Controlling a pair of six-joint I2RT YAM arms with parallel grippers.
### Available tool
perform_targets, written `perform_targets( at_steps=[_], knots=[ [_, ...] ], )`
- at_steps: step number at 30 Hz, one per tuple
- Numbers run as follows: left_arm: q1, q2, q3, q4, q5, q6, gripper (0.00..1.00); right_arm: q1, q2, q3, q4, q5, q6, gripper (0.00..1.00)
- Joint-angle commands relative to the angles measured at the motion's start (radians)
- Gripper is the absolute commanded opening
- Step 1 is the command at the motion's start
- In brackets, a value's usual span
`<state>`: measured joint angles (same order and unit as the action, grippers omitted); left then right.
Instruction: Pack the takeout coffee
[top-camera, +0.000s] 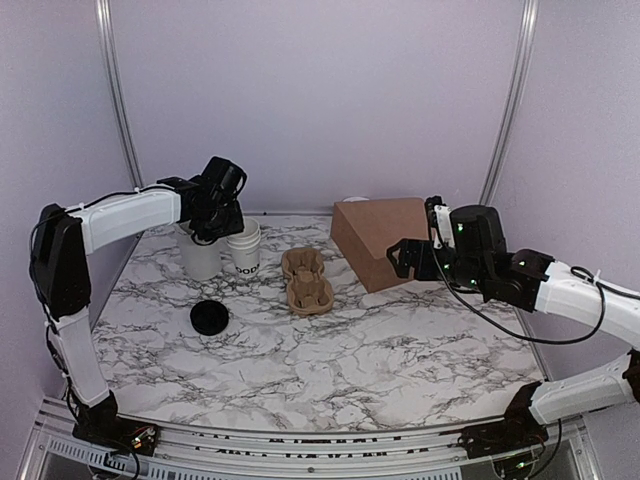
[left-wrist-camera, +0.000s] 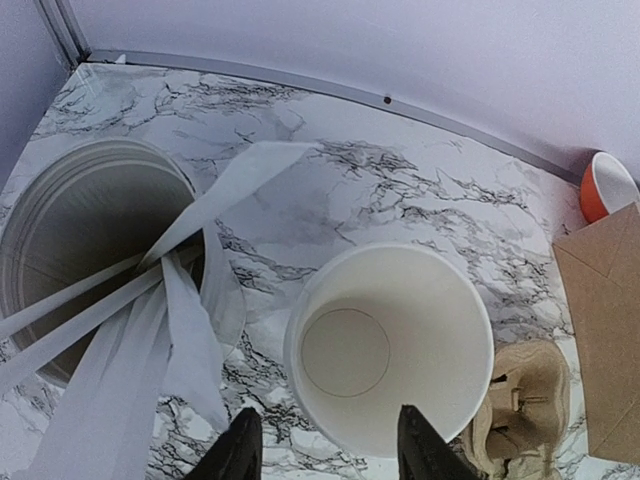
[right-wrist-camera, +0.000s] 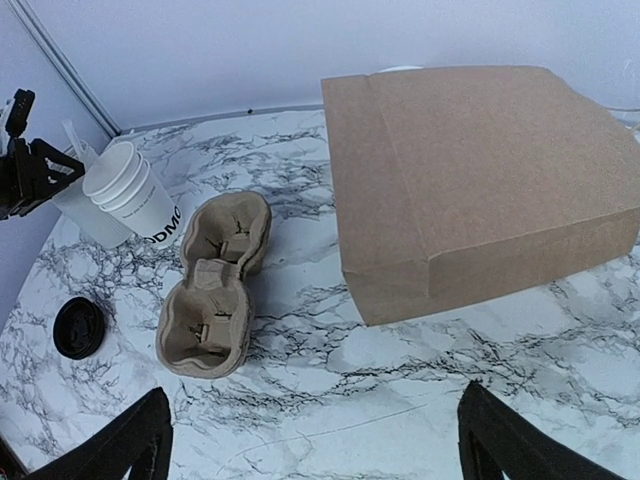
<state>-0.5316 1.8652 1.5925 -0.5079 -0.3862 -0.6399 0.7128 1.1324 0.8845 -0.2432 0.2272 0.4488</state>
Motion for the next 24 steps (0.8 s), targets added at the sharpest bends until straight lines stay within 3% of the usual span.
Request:
perform_targets(
  at_steps=[1,7,24],
  knots=[
    [0.016,0.048,0.061,-0.032,-0.004,0.035,0.44,-0.009,0.009,0.027,0.006,-0.010,0.007,0.96],
    [0.033,0.078,0.078,-0.036,-0.018,0.028,0.34,-0.009,0.000,0.020,0.014,-0.007,0.020,0.96],
    [0.045,0.128,0.107,-0.036,-0.012,0.017,0.24,-0.009,0.001,0.024,0.007,-0.008,0.016,0.96]
  ],
)
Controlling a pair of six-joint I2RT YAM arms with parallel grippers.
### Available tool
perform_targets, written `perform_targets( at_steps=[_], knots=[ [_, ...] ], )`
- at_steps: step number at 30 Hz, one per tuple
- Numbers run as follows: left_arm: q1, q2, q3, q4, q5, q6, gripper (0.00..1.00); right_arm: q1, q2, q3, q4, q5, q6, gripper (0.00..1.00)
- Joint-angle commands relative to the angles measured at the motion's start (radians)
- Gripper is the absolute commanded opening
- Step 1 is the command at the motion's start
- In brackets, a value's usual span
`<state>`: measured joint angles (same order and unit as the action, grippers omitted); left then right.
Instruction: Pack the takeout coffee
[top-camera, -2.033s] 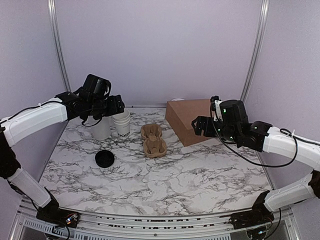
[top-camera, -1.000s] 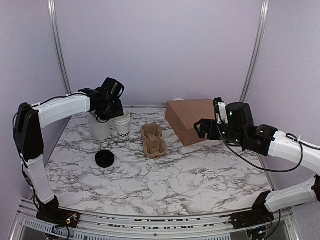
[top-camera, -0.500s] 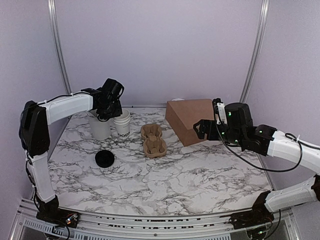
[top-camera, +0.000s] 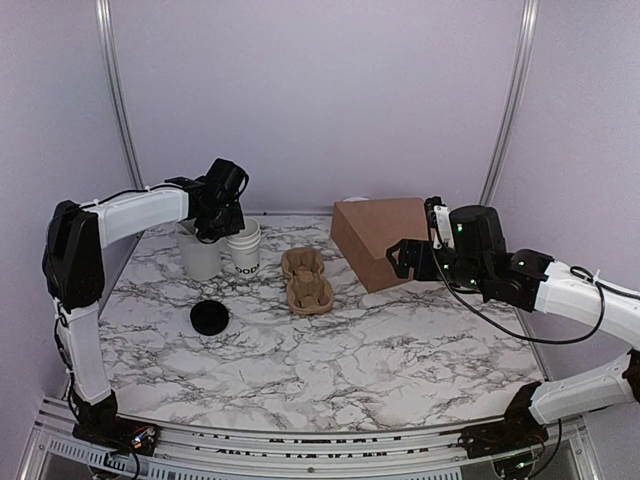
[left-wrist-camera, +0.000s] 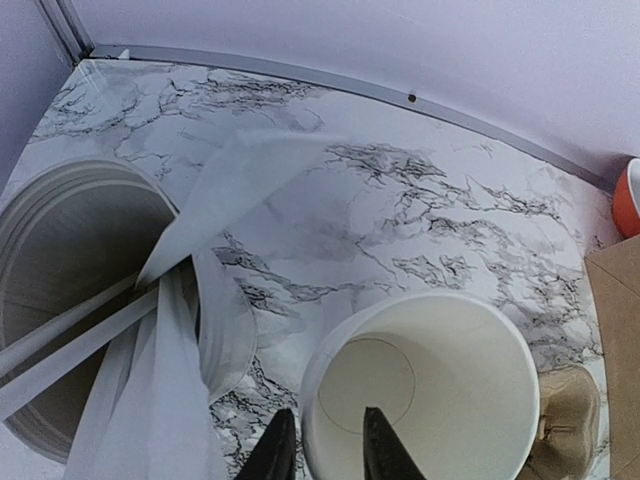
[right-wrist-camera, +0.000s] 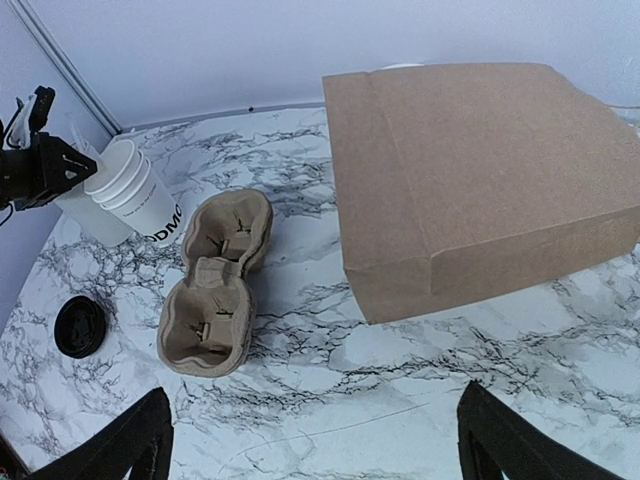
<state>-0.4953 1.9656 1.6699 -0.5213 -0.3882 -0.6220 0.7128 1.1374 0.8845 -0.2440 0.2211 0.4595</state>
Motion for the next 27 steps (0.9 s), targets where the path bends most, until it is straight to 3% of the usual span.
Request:
perform_targets(
  at_steps=[1,19,27],
  knots=[
    [0.009,0.028,0.030,-0.023,-0.008,0.000,0.23,-0.008,-0.004,0.024,0.008,-0.003,0.004,0.96],
    [0.010,0.017,0.030,-0.023,0.033,0.004,0.02,-0.009,-0.014,0.019,0.006,0.003,0.003,0.96],
    [0.010,0.005,0.038,-0.022,0.106,0.012,0.00,-0.008,-0.006,0.021,0.009,-0.003,0.005,0.96]
  ],
)
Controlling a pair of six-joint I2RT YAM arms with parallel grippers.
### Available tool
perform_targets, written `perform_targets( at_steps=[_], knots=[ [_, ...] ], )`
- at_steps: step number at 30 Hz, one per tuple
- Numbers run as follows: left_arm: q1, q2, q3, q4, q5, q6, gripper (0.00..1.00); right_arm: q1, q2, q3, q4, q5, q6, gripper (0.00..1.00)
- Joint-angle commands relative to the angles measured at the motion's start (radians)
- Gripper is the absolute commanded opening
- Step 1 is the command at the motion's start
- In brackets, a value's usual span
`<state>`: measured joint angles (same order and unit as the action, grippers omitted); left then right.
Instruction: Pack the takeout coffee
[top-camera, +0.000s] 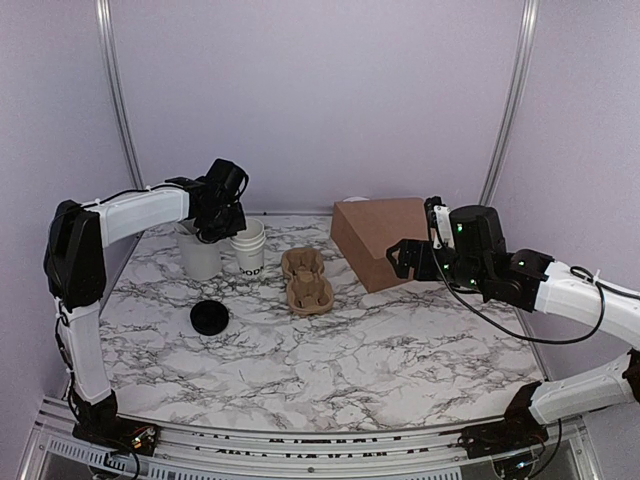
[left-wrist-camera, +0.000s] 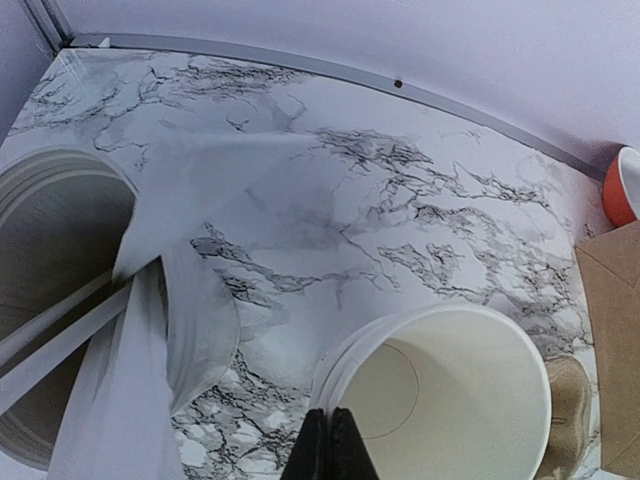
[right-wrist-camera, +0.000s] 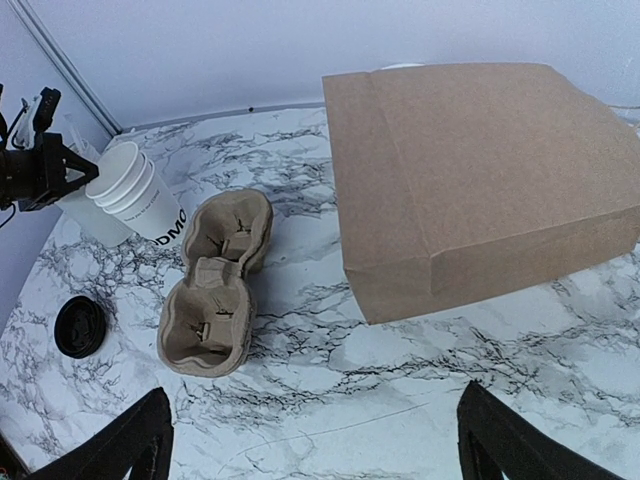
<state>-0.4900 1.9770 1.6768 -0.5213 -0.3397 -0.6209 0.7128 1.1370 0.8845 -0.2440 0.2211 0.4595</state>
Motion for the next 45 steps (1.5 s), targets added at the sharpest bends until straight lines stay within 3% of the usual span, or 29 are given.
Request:
perform_targets(
  at_steps=[1,24,31,37,45],
  knots=[
    [0.004,-0.009,0.033,-0.024,0.069,0.012,0.00,-0.008,-0.003,0.022,0.011,-0.004,0.004,0.96],
    [-0.006,-0.092,-0.003,-0.029,0.151,0.042,0.00,-0.009,0.050,0.057,0.027,-0.056,-0.005,0.95],
    [-0.026,-0.140,-0.066,-0.008,0.182,0.043,0.00,-0.009,0.074,0.060,0.064,-0.142,-0.012,0.95],
    [-0.050,-0.211,-0.152,0.020,0.205,0.041,0.00,0.022,0.164,0.072,0.164,-0.263,0.041,0.93],
    [-0.110,-0.312,-0.270,0.062,0.211,0.011,0.00,0.065,0.399,0.185,0.288,-0.395,0.109,0.85]
  ],
)
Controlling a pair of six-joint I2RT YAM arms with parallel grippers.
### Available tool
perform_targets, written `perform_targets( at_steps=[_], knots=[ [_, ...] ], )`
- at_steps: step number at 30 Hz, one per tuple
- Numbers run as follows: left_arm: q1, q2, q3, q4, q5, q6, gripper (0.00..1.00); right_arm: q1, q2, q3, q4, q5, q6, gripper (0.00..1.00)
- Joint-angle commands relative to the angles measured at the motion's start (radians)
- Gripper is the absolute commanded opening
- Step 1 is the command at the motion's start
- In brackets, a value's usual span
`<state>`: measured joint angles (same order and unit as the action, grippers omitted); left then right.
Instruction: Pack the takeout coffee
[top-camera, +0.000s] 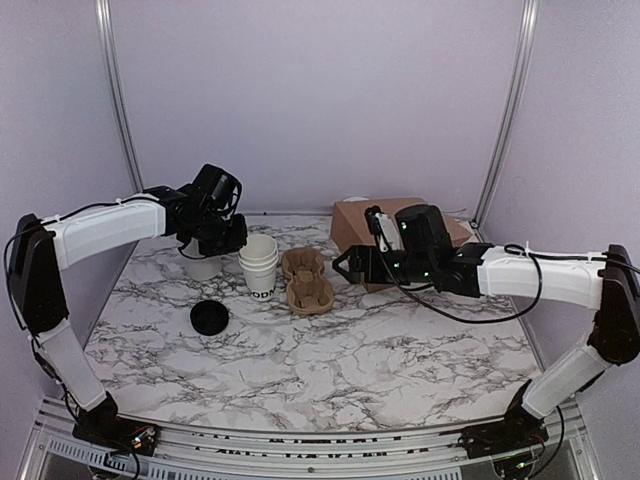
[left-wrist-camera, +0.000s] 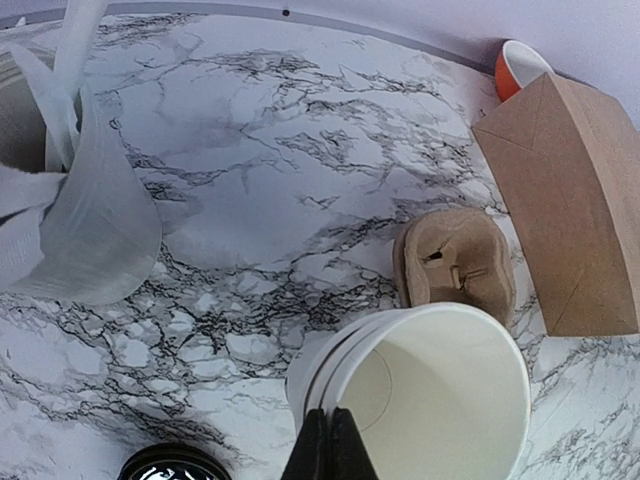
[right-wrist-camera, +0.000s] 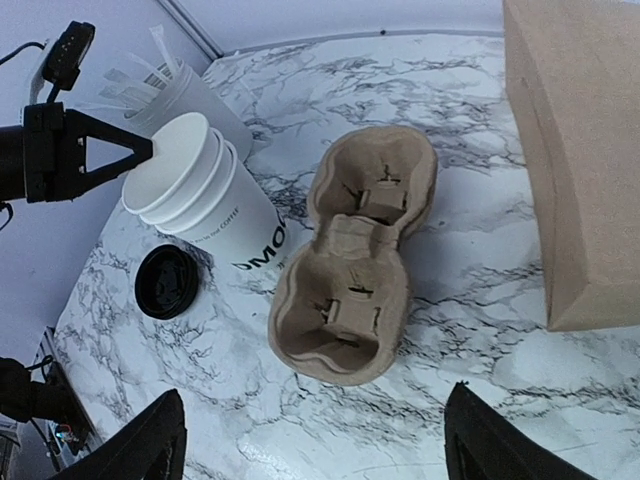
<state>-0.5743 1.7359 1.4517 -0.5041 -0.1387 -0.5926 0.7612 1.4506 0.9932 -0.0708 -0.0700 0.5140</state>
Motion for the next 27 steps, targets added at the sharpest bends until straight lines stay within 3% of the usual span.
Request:
perform_targets(
  at_steps=[1,5,14,20,27],
  knots=[
    [-0.034,-0.081,-0.059,0.050,0.009,-0.020,0.00,0.018,0.115,0.093,0.126,-0.124,0.067,0.83],
    [-0.055,-0.112,-0.104,0.066,0.005,-0.024,0.00,0.023,0.218,0.156,0.168,-0.201,0.108,0.76],
    [-0.093,-0.175,-0.213,0.127,0.011,-0.039,0.00,0.036,0.373,0.253,0.196,-0.255,0.149,0.74],
    [-0.096,-0.196,-0.253,0.153,0.021,-0.043,0.00,0.047,0.439,0.301,0.198,-0.265,0.170,0.68],
    [-0.096,-0.212,-0.281,0.174,0.031,-0.043,0.00,0.053,0.488,0.326,0.218,-0.289,0.200,0.48]
  ],
)
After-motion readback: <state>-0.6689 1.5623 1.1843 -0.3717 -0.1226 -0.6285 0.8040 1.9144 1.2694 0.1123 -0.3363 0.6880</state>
